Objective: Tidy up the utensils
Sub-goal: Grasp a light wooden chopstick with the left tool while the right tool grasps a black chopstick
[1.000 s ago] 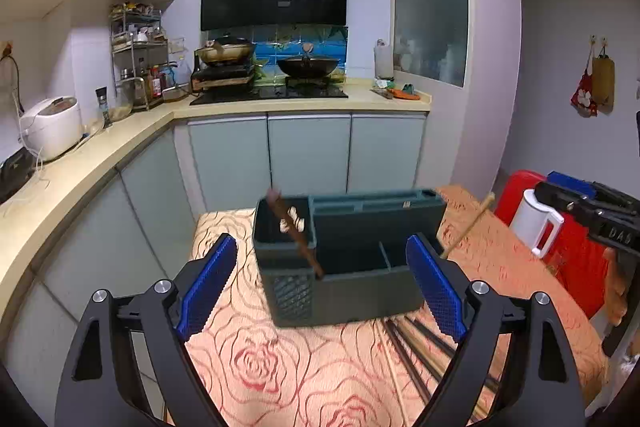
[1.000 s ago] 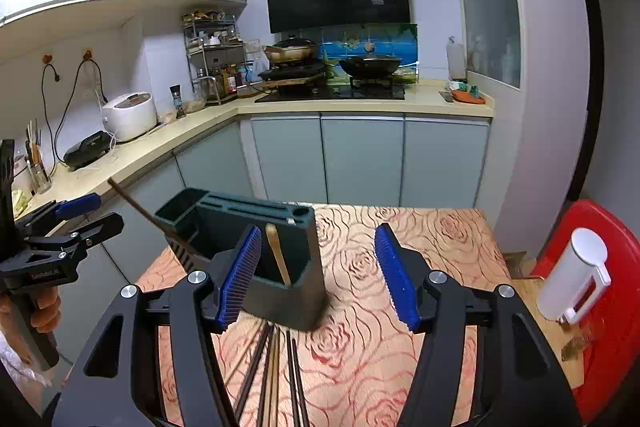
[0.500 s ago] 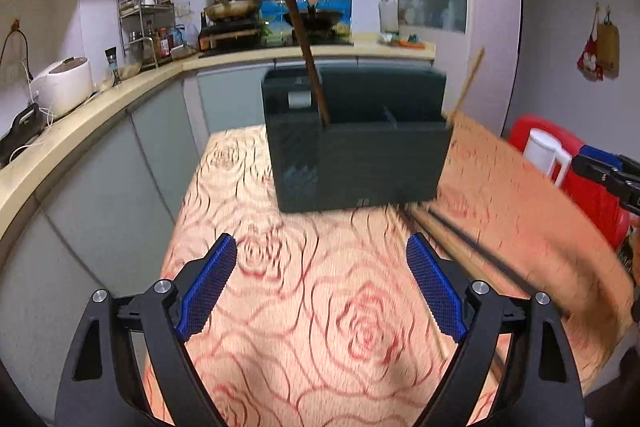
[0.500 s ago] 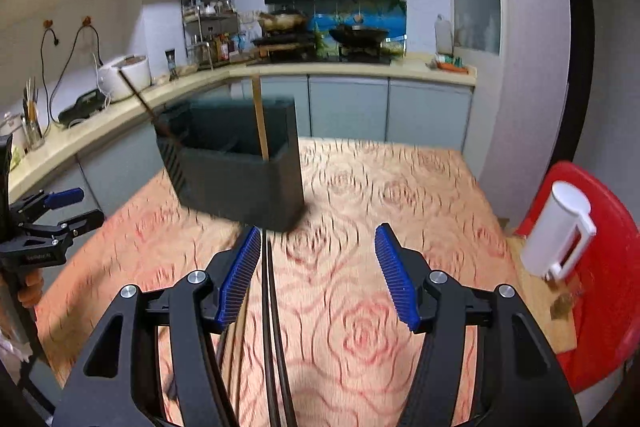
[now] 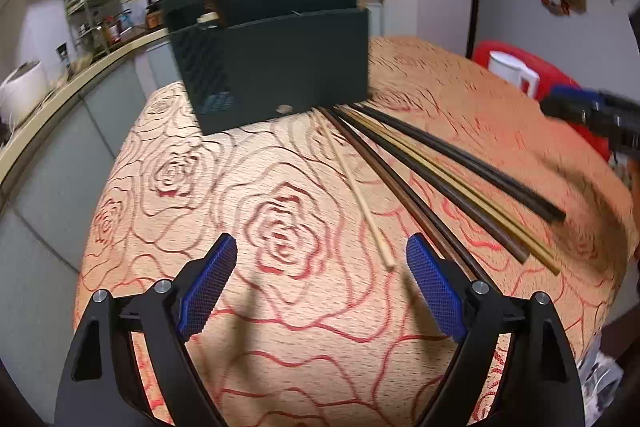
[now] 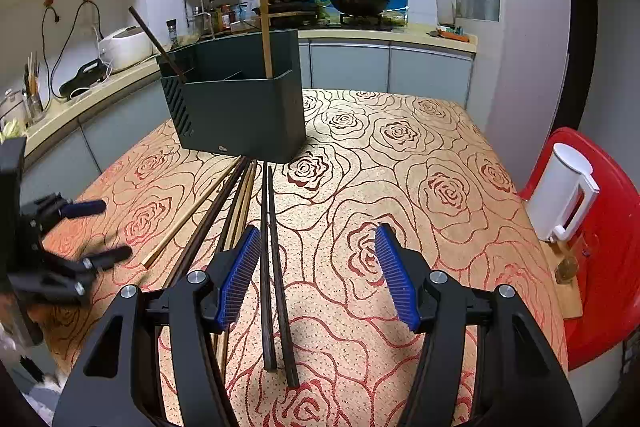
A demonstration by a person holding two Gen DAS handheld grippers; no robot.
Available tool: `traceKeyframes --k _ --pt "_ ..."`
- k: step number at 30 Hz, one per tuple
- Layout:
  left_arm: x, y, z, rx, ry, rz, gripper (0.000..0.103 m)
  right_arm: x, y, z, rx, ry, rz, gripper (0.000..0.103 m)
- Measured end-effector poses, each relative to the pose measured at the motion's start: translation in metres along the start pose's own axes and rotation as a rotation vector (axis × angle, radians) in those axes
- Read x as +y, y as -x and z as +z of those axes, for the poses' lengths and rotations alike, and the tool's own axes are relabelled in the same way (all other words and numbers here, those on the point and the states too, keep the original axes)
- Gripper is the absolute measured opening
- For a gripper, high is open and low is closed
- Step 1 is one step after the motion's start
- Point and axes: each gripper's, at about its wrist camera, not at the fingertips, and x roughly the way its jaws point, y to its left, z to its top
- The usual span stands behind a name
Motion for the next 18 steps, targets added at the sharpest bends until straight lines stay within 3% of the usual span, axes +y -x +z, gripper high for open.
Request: traceKeyframes --k 4,8,12,18 --pt "-0.011 -0.007 -0.001 0.023 -0.007 -0.025 0.083 -0.002 0.0 -0.001 0.003 -0.004 0.0 0.058" --pt "-0.017 -0.02 -0.001 0.081 -0.025 -0.009 0.059 -0.003 -0.001 -0.003 0.013 0.0 -0.003 0.058" --pt "-0.016 -0.023 0.002 0.087 0.003 -0.034 0.045 -0.005 -0.001 -0.003 0.013 -0.006 -0.003 0.058" --pt "-0.02 -0.021 0.002 0.086 -0.013 -0.062 0.015 -0.009 -0.002 -0.008 0.028 -0.018 0.009 0.058"
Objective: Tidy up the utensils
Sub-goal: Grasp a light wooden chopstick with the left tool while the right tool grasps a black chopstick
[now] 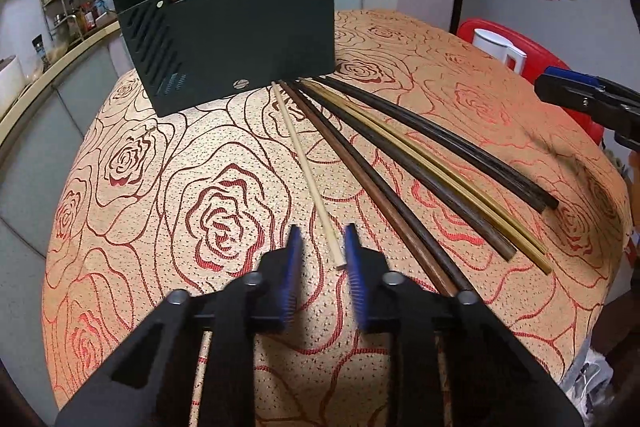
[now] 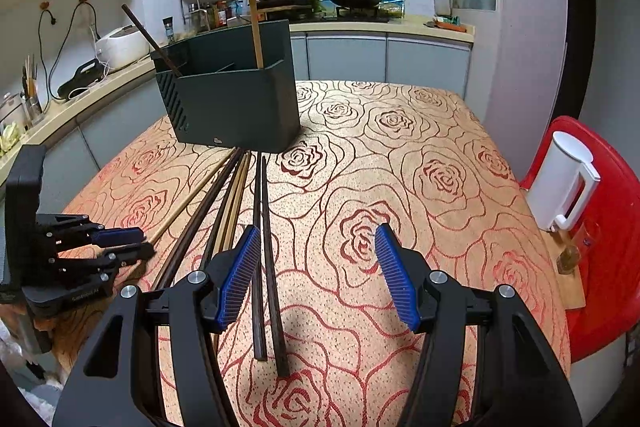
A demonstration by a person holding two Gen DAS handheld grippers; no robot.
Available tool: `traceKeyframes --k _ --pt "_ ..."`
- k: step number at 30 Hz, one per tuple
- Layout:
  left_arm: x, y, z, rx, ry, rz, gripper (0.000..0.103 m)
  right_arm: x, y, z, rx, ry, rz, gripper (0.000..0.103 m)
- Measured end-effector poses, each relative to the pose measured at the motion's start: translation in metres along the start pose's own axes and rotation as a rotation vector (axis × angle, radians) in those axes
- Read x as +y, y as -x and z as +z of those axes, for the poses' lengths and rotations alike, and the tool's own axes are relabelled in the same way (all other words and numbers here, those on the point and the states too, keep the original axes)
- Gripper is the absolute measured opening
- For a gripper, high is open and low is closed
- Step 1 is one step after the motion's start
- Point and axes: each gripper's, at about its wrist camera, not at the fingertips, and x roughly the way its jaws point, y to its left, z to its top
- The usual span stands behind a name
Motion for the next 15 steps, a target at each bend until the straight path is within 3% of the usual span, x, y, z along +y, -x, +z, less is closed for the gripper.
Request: traceKeyframes --k 2,8,15 --pt "0.002 0.001 -0.001 0.003 -0.003 0.012 0.008 -0.002 0.0 -0.004 0.009 -0.004 -0.001 0.058" --pt "0.021 0.006 -0.007 0.014 0.025 0.043 0.005 -0.012 0.001 -0.026 0.057 0.002 -0.003 0.057" --pt "0.039 0.01 -0.013 0.013 0.073 0.038 0.005 -0.007 0.004 -0.054 0.12 0.056 0.086 0.04"
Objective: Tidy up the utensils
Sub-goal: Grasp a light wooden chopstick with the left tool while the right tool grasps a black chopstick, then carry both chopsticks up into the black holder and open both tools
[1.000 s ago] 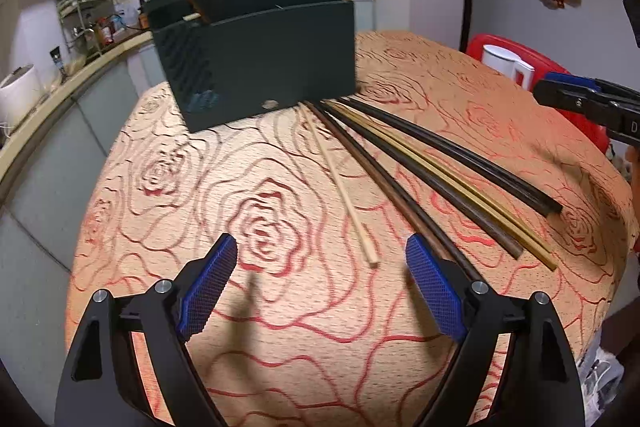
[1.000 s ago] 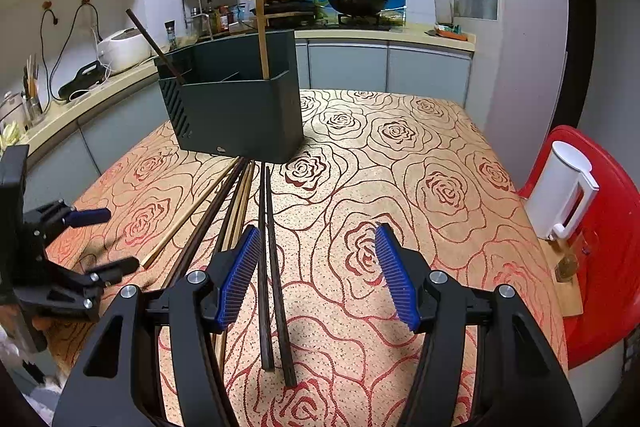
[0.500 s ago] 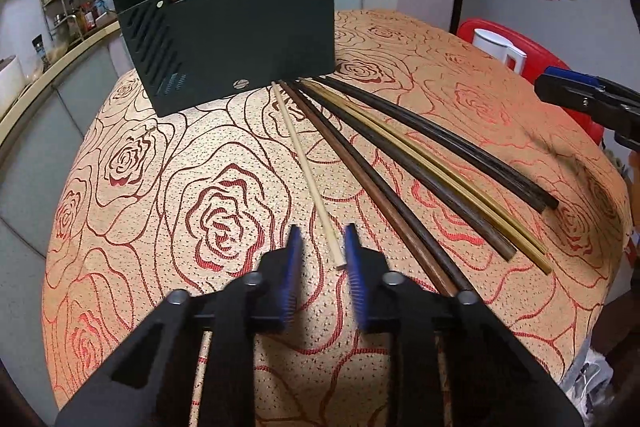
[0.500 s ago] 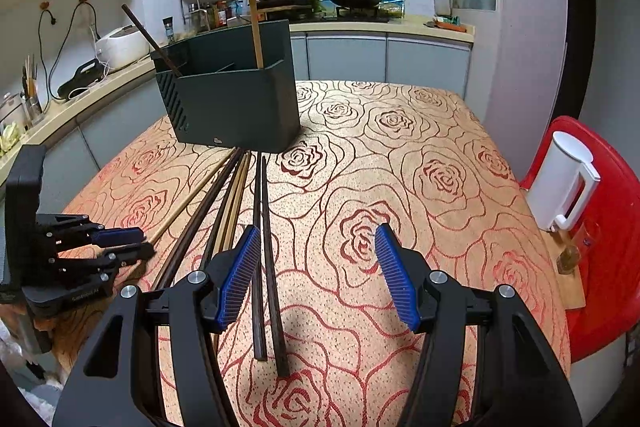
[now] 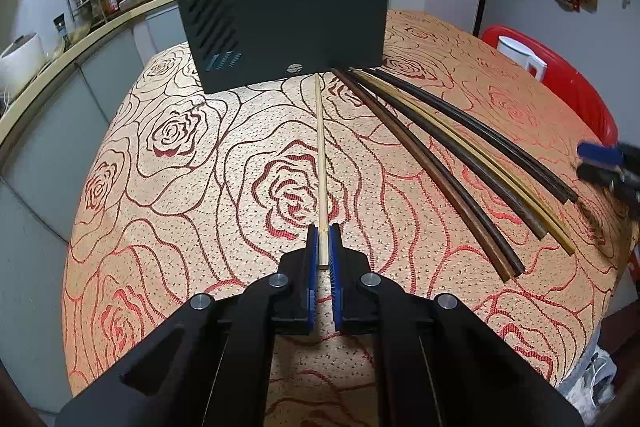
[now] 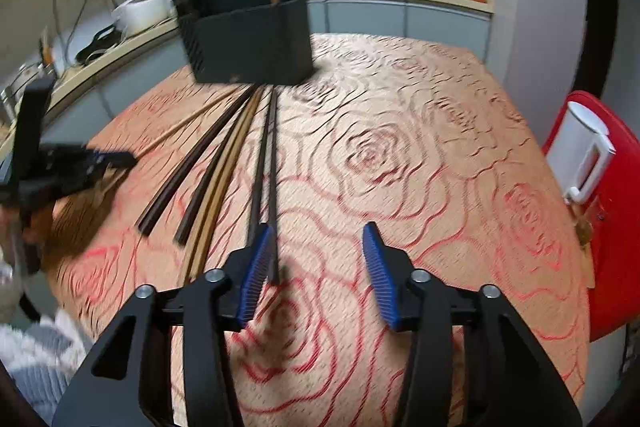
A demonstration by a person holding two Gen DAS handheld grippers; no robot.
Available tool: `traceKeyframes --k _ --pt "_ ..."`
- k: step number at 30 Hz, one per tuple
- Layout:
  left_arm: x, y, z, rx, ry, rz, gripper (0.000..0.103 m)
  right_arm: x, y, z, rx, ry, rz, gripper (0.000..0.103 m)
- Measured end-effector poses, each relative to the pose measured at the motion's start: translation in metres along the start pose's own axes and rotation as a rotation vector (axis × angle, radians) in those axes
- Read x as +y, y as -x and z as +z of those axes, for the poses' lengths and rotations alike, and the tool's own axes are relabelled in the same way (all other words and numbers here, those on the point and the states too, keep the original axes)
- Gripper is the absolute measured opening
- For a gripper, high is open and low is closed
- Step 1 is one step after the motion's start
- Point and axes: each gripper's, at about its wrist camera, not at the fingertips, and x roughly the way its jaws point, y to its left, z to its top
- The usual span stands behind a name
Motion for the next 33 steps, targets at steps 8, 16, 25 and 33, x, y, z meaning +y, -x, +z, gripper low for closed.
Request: traceKeyframes --k 8,16,25,33 --pt "0.002 0.001 -0.001 -0.004 0.007 -0.006 0.005 0.02 -0.01 -0.009 0.038 0.117 0.012 0.02" --pt "0.003 0.001 -0.001 -0.014 0.014 -0.007 0.005 0.01 -0.012 -0.007 0.014 0.064 0.005 0.02" --pt "0.004 0.0 -0.003 -0.026 0.025 -0.022 0.005 0.009 -0.016 -0.005 0.0 0.051 0.008 0.01" --pt "0.007 0.003 -0.003 -0.016 0.03 -0.035 0.005 0.007 -0.015 -0.004 0.01 0.031 0.019 0.008"
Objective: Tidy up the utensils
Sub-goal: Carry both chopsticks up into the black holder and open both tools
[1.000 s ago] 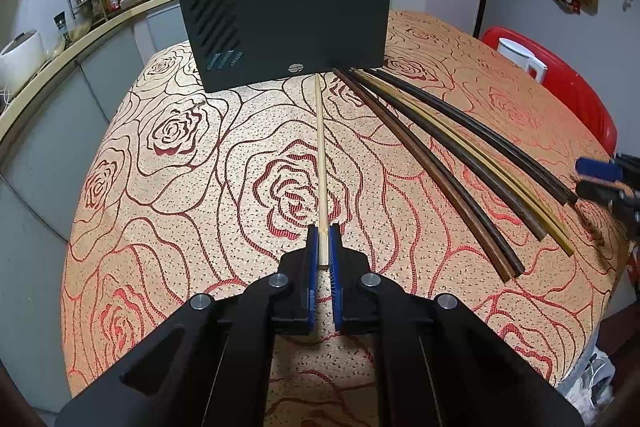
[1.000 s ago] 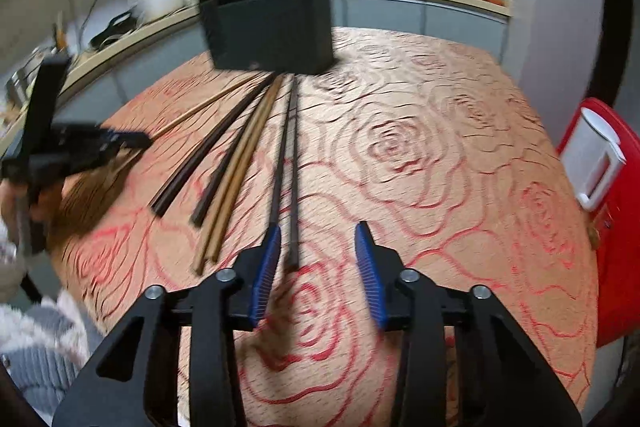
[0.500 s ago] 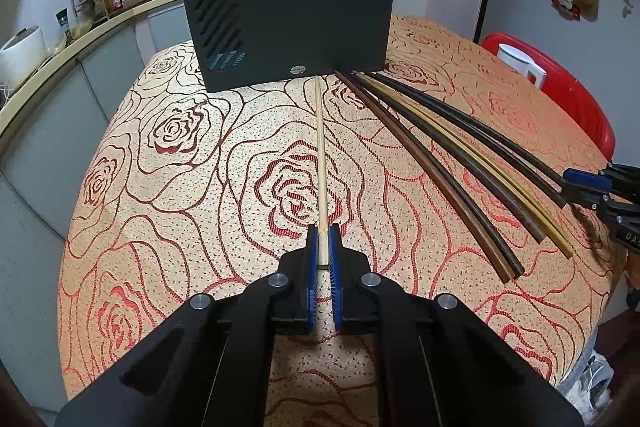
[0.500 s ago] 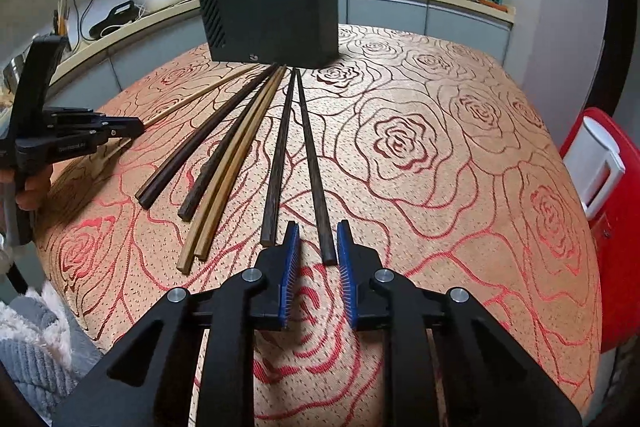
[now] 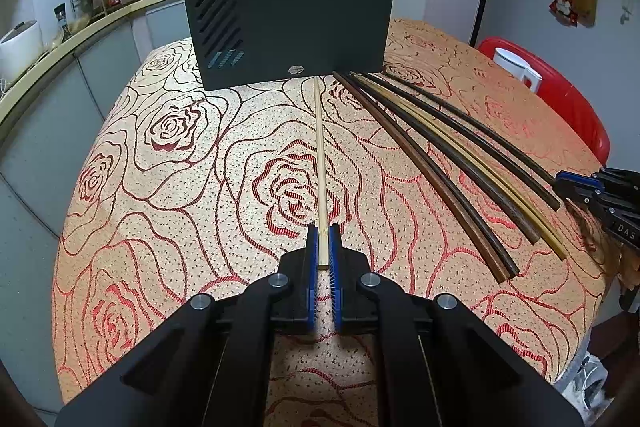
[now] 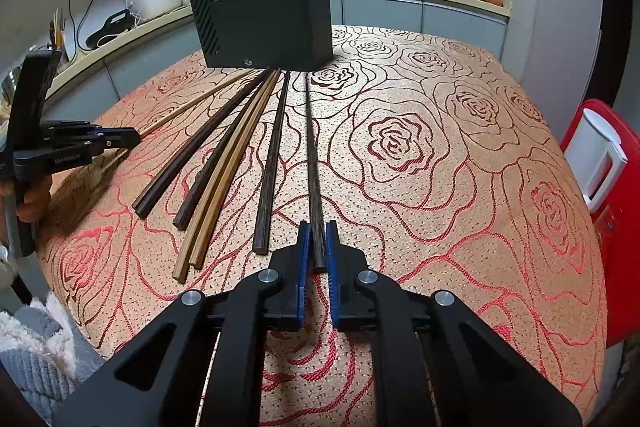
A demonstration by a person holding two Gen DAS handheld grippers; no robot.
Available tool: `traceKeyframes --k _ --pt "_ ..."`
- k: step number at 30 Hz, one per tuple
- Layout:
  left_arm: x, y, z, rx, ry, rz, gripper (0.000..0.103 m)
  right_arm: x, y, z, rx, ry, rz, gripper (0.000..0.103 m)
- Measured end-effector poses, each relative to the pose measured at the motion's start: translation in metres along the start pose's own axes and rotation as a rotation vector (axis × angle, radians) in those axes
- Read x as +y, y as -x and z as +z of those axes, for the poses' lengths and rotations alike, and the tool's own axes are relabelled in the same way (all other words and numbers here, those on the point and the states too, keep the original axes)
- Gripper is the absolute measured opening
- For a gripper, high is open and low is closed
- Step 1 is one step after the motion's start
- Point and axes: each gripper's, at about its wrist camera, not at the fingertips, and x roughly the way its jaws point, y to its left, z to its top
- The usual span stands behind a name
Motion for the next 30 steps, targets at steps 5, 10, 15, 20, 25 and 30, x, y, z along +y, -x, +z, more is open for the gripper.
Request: traceKeyframes --k 5,10,15,20,25,30 --pt "0.002 0.019 0.005 -0.044 -0.001 0.019 0.005 0.0 0.015 0.005 -0.036 -0.01 0.011 0.008" --pt "0.009 0.049 0.011 -0.101 0.001 0.032 0.005 0.0 0.04 0.017 -0.115 -0.037 0.015 0.008" --pt "0.017 0.074 0.021 -0.135 -0.014 0.063 0.005 0.0 0.067 0.034 -0.199 -0.063 0.025 0.008" --pt "0.021 0.088 0.032 -0.129 -0.049 0.088 0.005 -0.002 0.084 0.054 -0.265 -0.068 0.026 0.008" --pt "0.026 0.086 0.039 -0.081 -0.04 0.065 0.005 -0.003 0.089 0.07 -0.291 -0.068 0.023 0.008" --pt "0.025 0.067 0.033 -0.013 -0.05 0.073 0.005 -0.001 0.088 0.079 -0.301 -0.069 0.03 0.008"
